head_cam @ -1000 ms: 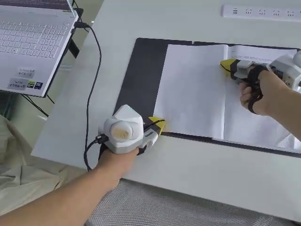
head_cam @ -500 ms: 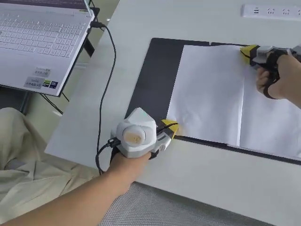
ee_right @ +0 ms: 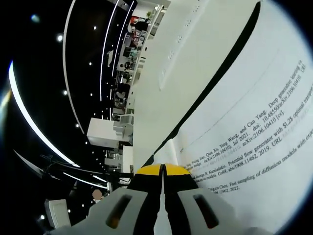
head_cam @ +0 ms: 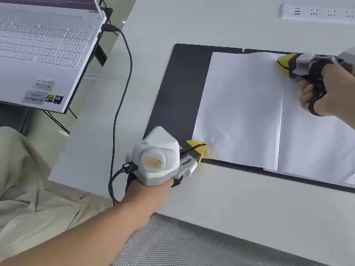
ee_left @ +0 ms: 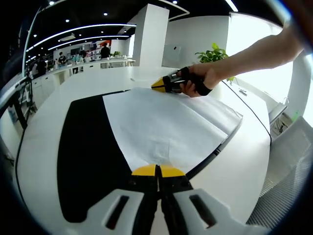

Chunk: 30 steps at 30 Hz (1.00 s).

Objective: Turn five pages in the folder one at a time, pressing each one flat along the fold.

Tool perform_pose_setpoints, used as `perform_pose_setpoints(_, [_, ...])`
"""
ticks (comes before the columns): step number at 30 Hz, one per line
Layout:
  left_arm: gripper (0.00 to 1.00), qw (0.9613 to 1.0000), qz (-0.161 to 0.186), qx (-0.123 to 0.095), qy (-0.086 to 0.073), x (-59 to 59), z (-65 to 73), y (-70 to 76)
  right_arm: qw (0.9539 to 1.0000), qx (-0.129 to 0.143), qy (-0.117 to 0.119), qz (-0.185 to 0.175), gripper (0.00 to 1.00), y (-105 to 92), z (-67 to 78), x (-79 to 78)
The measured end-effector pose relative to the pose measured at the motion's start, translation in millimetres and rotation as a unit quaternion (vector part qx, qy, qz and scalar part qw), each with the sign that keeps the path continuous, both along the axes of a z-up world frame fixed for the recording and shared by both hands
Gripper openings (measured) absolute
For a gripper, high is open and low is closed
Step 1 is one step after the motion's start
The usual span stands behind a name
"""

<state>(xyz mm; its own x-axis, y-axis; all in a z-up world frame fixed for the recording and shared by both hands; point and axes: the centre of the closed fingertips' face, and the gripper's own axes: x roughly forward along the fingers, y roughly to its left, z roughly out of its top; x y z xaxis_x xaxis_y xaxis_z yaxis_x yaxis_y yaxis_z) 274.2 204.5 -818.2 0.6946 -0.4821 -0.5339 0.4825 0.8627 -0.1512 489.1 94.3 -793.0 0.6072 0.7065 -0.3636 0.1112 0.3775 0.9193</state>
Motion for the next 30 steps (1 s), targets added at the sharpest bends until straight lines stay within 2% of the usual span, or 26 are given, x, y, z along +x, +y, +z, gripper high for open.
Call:
perform_pose_setpoints(9, [0.00, 1.0000, 0.000, 0.001, 0.000, -0.1, 0.6, 0.2, 0.9996, 0.008, 0.001, 0.029, 0.00, 2.8, 0.7, -32.8])
perform_pose_setpoints(13, [0.00, 1.0000, 0.000, 0.003, 0.000, -0.1, 0.9, 0.1, 0.9996, 0.015, 0.000, 0.025, 0.00, -2.8, 2.5, -39.7])
perform_pose_setpoints(22, [0.00, 1.0000, -0.001, 0.008, -0.001, 0.1, 0.6, 0.1, 0.9986, 0.023, 0.002, 0.048, 0.00, -0.6, 2.1, -62.4])
perform_pose_setpoints(30, [0.00, 1.0000, 0.001, 0.009, -0.003, -0.9, 1.6, -0.2, 0.9985, 0.031, 0.005, 0.044, 0.00, -4.4, 4.2, -81.1])
